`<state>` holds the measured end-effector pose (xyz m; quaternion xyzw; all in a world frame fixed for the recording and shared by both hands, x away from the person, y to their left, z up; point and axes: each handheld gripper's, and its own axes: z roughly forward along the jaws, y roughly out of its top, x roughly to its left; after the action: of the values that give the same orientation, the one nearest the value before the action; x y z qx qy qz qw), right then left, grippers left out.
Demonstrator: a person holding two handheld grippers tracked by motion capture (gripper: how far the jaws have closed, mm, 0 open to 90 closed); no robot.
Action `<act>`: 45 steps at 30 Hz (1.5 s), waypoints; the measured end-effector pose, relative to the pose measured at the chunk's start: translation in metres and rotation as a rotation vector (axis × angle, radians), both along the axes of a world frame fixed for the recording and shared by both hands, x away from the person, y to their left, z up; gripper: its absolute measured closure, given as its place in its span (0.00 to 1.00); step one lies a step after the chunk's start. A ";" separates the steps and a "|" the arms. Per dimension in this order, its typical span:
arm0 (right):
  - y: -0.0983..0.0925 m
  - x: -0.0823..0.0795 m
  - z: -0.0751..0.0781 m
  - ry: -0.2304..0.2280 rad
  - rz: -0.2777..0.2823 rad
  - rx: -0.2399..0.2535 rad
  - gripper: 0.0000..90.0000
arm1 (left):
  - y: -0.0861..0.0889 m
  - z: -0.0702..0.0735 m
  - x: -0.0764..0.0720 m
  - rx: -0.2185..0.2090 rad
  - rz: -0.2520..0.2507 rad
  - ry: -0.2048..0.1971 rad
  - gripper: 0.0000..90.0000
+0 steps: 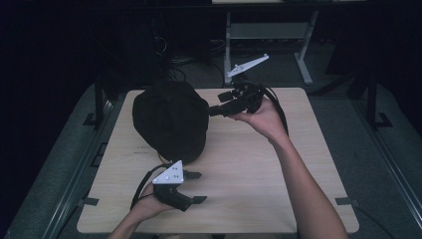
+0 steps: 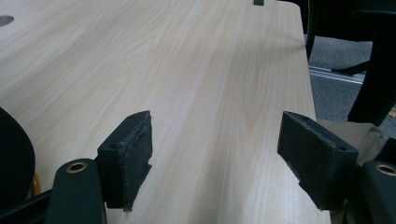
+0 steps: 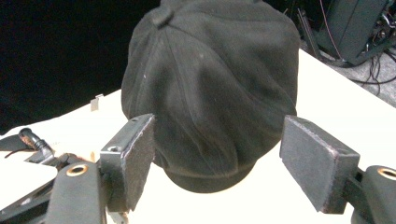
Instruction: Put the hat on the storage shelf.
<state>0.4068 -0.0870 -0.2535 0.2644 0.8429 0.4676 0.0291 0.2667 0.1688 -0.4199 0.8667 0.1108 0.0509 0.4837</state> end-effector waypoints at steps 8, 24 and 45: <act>-0.022 -0.011 -0.009 0.019 -0.033 0.004 0.29 | 0.001 -0.001 0.001 -0.003 0.003 0.003 0.29; -0.057 -0.033 -0.022 0.032 -0.091 0.011 0.28 | 0.001 -0.001 0.001 0.008 0.003 -0.003 0.29; -0.093 -0.056 -0.047 0.062 -0.151 0.023 0.28 | 0.002 -0.002 0.002 0.015 0.022 0.002 0.29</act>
<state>0.3509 -0.1800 -0.3001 0.3419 0.8158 0.4652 0.0351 0.2685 0.1712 -0.4217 0.8690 0.1203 0.0561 0.4766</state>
